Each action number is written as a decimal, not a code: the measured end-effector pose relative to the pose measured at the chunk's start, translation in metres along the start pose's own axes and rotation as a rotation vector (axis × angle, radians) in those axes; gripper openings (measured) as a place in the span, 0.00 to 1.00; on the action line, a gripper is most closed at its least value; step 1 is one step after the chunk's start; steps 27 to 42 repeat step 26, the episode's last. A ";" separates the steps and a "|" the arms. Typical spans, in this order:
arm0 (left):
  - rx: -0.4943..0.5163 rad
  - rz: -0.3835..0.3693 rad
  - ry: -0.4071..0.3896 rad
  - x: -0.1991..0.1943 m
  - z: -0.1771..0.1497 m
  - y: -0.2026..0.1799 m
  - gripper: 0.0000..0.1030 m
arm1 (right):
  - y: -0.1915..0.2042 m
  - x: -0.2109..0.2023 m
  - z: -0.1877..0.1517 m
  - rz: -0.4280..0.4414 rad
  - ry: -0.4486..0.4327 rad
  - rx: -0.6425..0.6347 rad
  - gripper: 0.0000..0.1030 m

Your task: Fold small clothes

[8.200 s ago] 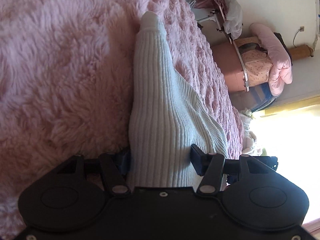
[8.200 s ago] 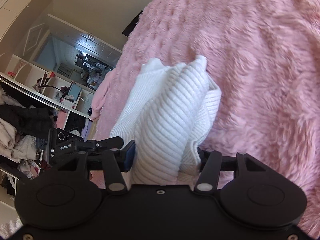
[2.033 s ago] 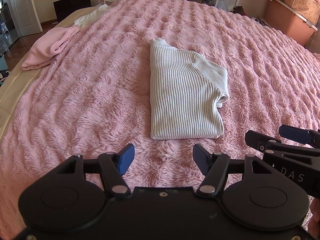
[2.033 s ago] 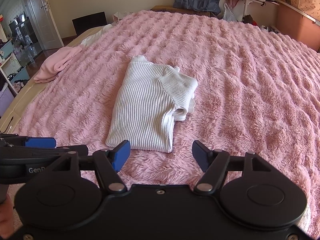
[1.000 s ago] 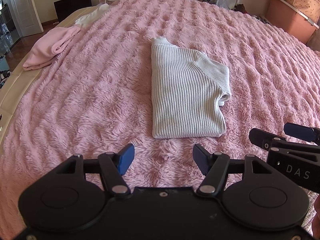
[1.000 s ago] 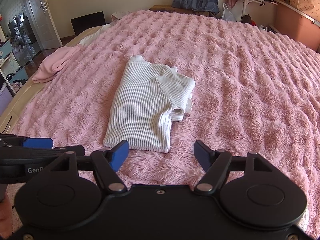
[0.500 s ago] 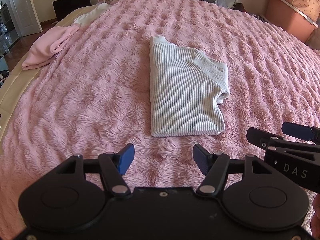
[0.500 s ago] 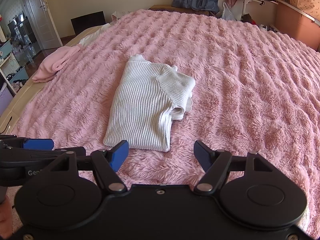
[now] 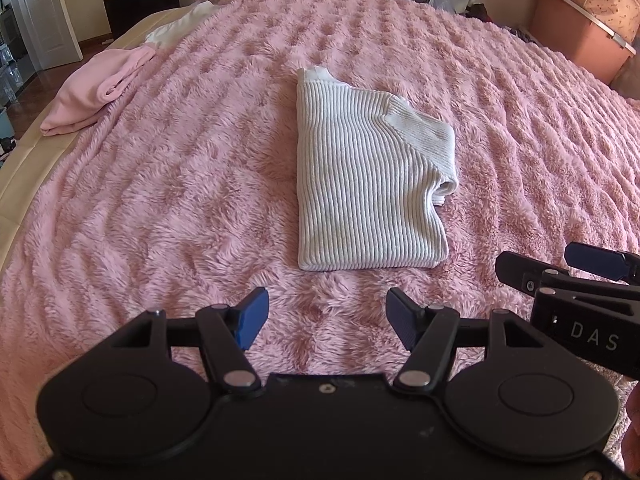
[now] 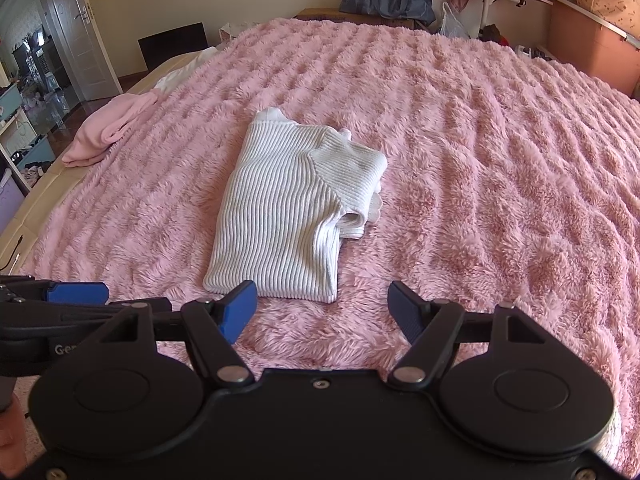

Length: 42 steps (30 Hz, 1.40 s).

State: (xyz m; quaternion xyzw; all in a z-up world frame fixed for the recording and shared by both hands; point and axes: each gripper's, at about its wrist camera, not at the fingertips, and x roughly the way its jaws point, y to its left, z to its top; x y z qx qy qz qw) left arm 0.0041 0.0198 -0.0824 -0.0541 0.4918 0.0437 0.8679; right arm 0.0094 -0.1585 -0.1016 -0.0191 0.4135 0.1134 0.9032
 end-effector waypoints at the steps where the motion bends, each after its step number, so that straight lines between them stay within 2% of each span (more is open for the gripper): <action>1: 0.002 0.001 0.000 0.001 0.000 -0.001 0.66 | 0.000 0.001 0.000 0.000 0.001 0.000 0.72; 12: 0.003 0.000 0.005 0.003 0.000 -0.002 0.66 | -0.001 0.003 0.000 -0.001 0.006 0.000 0.72; 18: 0.019 0.026 -0.014 0.003 -0.001 -0.006 0.66 | -0.002 0.007 -0.001 -0.002 0.011 0.002 0.72; 42: 0.014 0.015 -0.007 0.005 -0.001 -0.005 0.66 | -0.003 0.007 -0.002 -0.003 0.011 0.001 0.72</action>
